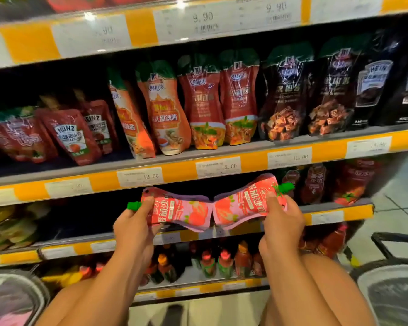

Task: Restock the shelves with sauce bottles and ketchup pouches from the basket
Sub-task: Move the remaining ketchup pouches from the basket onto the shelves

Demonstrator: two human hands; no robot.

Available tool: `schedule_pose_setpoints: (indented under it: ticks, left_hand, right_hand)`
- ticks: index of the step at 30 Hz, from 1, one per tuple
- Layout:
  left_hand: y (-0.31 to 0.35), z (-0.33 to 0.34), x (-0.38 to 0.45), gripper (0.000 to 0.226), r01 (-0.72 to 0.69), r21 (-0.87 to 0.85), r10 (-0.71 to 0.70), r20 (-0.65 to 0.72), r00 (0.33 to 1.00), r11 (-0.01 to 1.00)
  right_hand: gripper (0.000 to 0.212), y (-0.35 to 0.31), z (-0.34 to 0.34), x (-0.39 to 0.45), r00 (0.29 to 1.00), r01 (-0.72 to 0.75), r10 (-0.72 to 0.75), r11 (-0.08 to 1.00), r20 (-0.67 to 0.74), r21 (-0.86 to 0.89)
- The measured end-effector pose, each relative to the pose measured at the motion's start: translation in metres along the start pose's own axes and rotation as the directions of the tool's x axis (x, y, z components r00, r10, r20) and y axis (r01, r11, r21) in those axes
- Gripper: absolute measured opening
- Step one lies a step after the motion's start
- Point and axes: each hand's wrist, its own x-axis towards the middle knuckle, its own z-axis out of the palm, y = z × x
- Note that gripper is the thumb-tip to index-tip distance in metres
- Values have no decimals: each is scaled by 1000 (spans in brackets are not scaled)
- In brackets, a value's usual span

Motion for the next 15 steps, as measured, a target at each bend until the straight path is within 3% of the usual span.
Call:
schedule_pose_setpoints:
  ticks: [4,6,9,11,15]
  left_hand:
    - [-6,34,11,13,-25,76,24,11,1000,997]
    - [-7,47,16,12,-64,120,59,40,997,991]
    - [-11,61,25,17,-87,180,78,54,995,980]
    - [-12,66,32,23,-103,244,93,54,994,964]
    - [-12,72,37,28,-266,375,208,189,960,888]
  right_hand:
    - [47,-8,4,15,999,40,-41,999,-20,-15]
    - [46,-7,7,18,997,78,-79,995,-4,-57]
    - [7,-6,13,15,995,98,-95,987,29,-129]
    - [25,-5,17,15,989,139,-127,974,78,-177]
    - [41,-1,29,21,969,222,-197,960,152,-171]
